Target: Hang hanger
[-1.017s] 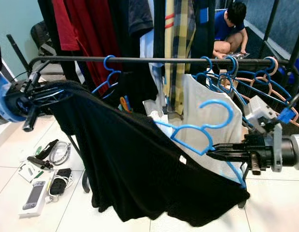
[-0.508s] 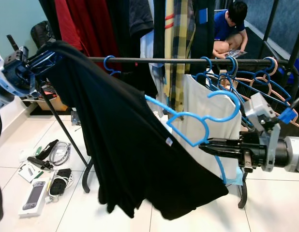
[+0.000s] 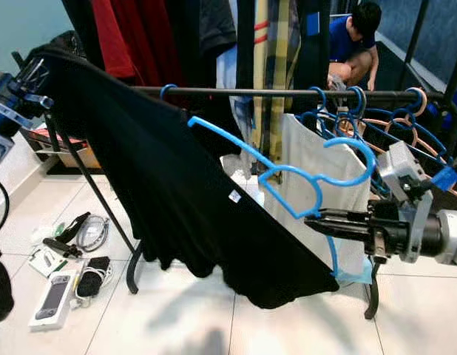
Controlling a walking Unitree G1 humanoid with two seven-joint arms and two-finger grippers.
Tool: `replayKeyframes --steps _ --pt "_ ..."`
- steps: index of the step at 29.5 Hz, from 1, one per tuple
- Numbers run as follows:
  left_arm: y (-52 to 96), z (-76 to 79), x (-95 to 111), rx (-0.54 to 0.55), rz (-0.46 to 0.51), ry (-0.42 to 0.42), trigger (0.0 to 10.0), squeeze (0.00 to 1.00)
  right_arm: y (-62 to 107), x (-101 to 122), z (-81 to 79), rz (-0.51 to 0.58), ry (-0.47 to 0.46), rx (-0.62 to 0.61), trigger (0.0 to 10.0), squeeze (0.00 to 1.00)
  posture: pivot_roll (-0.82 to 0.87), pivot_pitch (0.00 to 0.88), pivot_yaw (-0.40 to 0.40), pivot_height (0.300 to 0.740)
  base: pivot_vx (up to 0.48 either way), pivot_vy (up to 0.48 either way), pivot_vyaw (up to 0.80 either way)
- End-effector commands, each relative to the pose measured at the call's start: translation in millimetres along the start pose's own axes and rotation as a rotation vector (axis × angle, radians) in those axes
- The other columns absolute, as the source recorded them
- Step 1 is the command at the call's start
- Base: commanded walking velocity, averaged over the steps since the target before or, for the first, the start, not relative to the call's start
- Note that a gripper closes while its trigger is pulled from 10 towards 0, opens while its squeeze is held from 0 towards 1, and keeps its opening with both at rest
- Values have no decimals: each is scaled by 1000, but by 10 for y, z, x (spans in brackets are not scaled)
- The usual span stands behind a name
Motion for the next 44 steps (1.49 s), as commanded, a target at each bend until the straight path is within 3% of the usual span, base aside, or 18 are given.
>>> replayKeyframes --steps 1,3,5,8,12,13,15,16,21,25,32,33,34,35,36,38,39,44 --pt "61 -124 170 98 99 -4 0 0 24 -55 9 -34 -12 -24 0 0 -143 0 83 740 0 0 0" --pt "75 -144 88 121 85 12 0 0 27 -34 24 -13 -6 -40 0 0 -143 0 83 740 0 0 0" --pt "60 -56 -240 94 8 68 0 0 21 83 93 90 28 -93 0 0 -142 0 85 740 0 0 0" --pt "60 -56 -240 94 8 68 0 0 21 83 93 90 28 -93 0 0 -142 0 85 740 0 0 0" --pt "50 152 -596 3 -78 126 0 0 4 101 215 95 55 -185 0 0 -141 0 84 740 0 0 0" --pt "58 312 -756 -84 -120 165 0 0 -7 53 296 58 54 -245 0 0 -141 0 83 740 0 0 0" --pt "58 312 -756 -84 -120 165 0 0 -7 53 296 58 54 -245 0 0 -141 0 83 740 0 0 0" --pt "75 471 -865 -173 -151 199 0 0 -17 -2 363 16 45 -296 0 0 -140 0 83 740 0 0 0" --pt "98 613 -936 -254 -174 227 0 0 -40 -36 405 -7 46 -328 0 0 -137 0 82 740 0 0 0" --pt "159 809 -1079 -363 -239 256 235 0 -109 38 436 61 60 -346 0 0 -134 0 85 740 0 0 0" --pt "154 822 -1222 -326 -288 196 118 0 -175 70 354 80 70 -277 0 0 -141 0 85 740 0 0 0" --pt "135 757 -1263 -265 -306 133 2157 0 -189 23 312 43 70 -244 0 0 -139 0 84 740 0 0 0" --pt "131 678 -1271 -200 -312 97 6824 0 -195 -19 291 13 69 -226 0 0 -139 0 85 740 0 0 0" --pt "131 678 -1271 -200 -312 97 6824 0 -195 -19 291 13 69 -226 0 0 -139 0 85 740 0 0 0" --pt "140 619 -1270 -163 -319 74 9412 0 -196 -42 287 -3 69 -220 0 0 -139 0 85 740 0 0 0" --pt "140 619 -1270 -163 -319 74 9412 0 -196 -42 287 -3 69 -220 0 0 -139 0 85 740 0 0 0" --pt "167 576 -1273 -151 -335 64 10000 1000 -197 -37 283 -4 71 -213 0 0 -141 0 87 740 0 0 0" --pt "252 570 -1272 -203 -387 44 10000 1000 -202 1 253 10 77 -175 0 0 -140 0 85 740 0 0 0"
Point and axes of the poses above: a point about 5 cm out from each wrist's last joint towards the gripper, its own y axis pointing back from the gripper into the wrist, its own x axis along the axis of the wrist's last joint, z = x × y, the point moved 1 cm from there along -y, pointing out of the wrist towards the gripper, and after that the axes turned 8 degrees about y, right-handed, at the moved point
